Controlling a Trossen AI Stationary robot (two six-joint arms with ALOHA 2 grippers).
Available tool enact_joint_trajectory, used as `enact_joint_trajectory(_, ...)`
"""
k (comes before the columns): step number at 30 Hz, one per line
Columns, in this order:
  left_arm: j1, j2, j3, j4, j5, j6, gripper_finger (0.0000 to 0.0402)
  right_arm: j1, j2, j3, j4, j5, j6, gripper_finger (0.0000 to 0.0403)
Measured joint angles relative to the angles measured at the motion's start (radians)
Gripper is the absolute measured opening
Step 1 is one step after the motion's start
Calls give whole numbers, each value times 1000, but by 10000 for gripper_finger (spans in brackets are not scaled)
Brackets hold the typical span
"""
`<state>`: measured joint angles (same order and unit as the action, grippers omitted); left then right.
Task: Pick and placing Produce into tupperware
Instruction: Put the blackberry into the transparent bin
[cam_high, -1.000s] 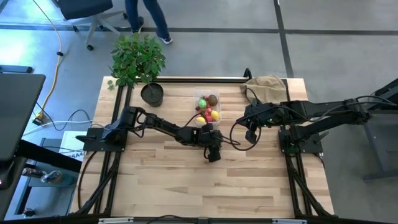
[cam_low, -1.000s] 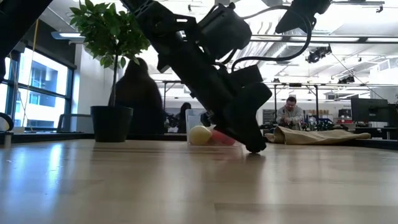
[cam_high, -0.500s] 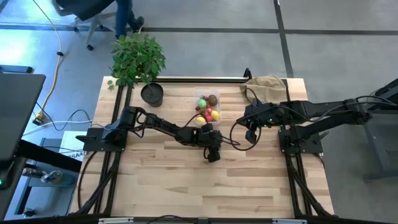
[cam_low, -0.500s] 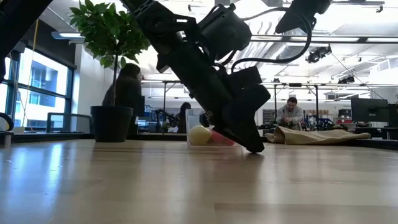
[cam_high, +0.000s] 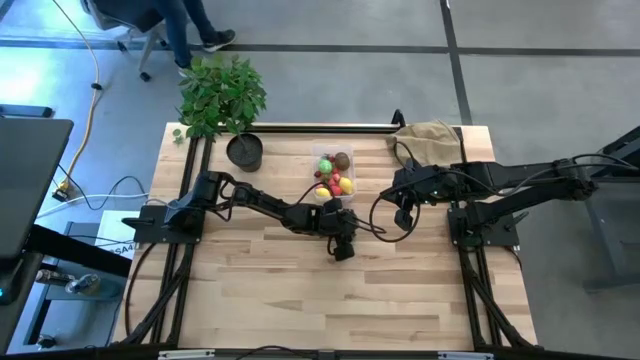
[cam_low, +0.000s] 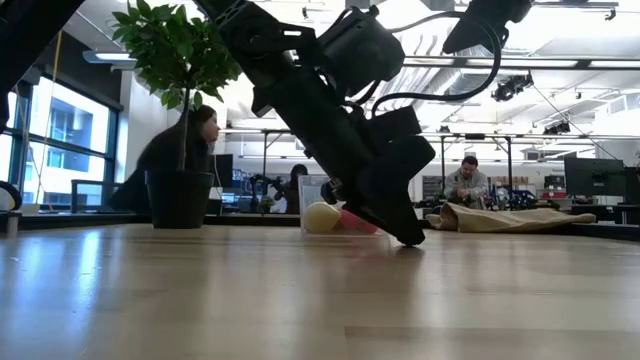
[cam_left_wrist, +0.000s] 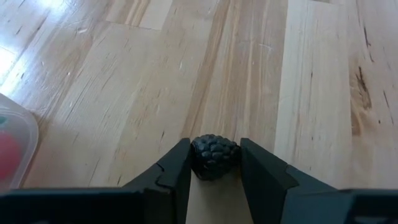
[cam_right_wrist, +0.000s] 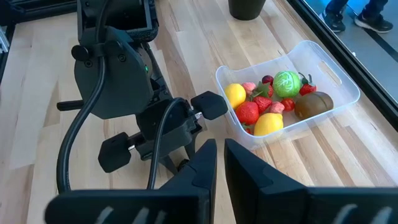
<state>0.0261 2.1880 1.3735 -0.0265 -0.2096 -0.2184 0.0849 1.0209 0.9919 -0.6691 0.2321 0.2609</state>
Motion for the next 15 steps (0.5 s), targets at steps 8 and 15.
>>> enact_joint_trajectory(8, 0, 0, 0, 0, 0, 0, 121, 0, 0, 0, 0, 0, 0, 24)
enact_joint_trajectory(15, 0, 0, 0, 13, 0, 0, 111, 0, 0, 0, 0, 0, 0, 24)
